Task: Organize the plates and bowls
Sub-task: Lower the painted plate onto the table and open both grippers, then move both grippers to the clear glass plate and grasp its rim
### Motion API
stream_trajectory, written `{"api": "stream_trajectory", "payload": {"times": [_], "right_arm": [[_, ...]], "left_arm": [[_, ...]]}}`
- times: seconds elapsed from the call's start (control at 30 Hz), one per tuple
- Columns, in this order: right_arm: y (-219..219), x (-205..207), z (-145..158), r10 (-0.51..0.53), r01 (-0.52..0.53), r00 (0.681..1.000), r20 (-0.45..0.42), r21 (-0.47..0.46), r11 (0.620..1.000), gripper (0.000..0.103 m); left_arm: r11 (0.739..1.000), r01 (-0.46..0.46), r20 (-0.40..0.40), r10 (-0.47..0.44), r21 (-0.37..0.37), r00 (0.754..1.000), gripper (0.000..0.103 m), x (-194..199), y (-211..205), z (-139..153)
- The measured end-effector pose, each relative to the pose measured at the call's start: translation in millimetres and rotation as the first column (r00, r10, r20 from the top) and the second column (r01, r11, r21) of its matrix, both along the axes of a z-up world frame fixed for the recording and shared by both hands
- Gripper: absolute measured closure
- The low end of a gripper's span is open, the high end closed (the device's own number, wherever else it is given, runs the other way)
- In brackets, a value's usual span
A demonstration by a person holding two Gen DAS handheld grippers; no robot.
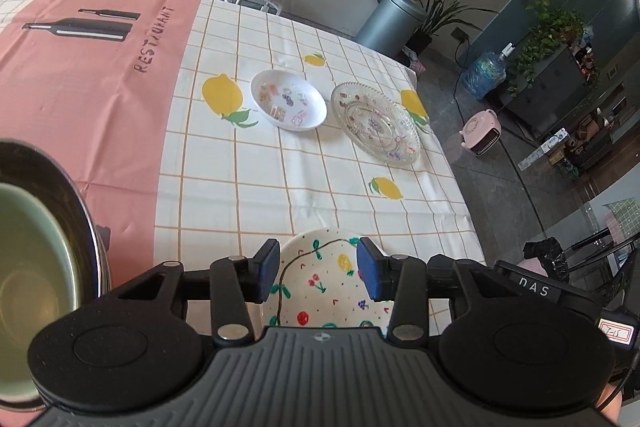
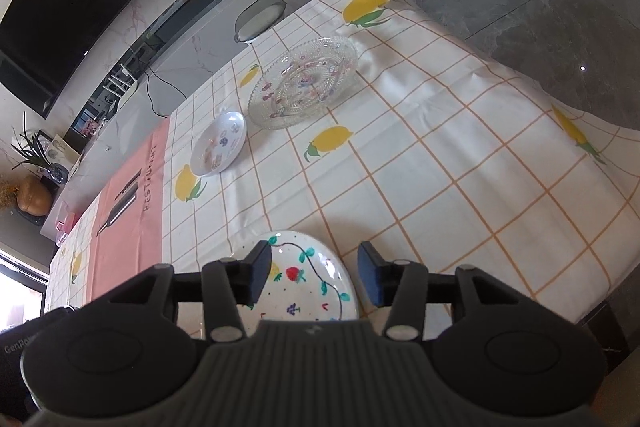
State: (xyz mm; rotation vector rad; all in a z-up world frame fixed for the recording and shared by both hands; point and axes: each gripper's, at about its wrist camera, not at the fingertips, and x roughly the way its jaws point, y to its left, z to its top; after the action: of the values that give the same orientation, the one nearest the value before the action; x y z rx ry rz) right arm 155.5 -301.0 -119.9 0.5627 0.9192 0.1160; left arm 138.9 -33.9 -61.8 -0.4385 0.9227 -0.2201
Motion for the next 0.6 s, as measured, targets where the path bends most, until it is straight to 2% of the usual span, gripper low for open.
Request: {"api": "stream_trajectory", "payload": {"times": [0.23,0.6], "right_arm": [[-13,20,1,-0.033,0.033,0.999,-0.032,0.004,0.999,0.054],[-34,60,2,-0.088,0.087,0.996,0.018,0.044,0.995,0.054]], "left_arm": [[0.998,0.012,-0.005,-0.012,-0.056,1.0,0.053,26,-7,9],[0.985,-0.035,-0.041,0.028,-0.167,0.999,0.053,81,-8,-2]]}}
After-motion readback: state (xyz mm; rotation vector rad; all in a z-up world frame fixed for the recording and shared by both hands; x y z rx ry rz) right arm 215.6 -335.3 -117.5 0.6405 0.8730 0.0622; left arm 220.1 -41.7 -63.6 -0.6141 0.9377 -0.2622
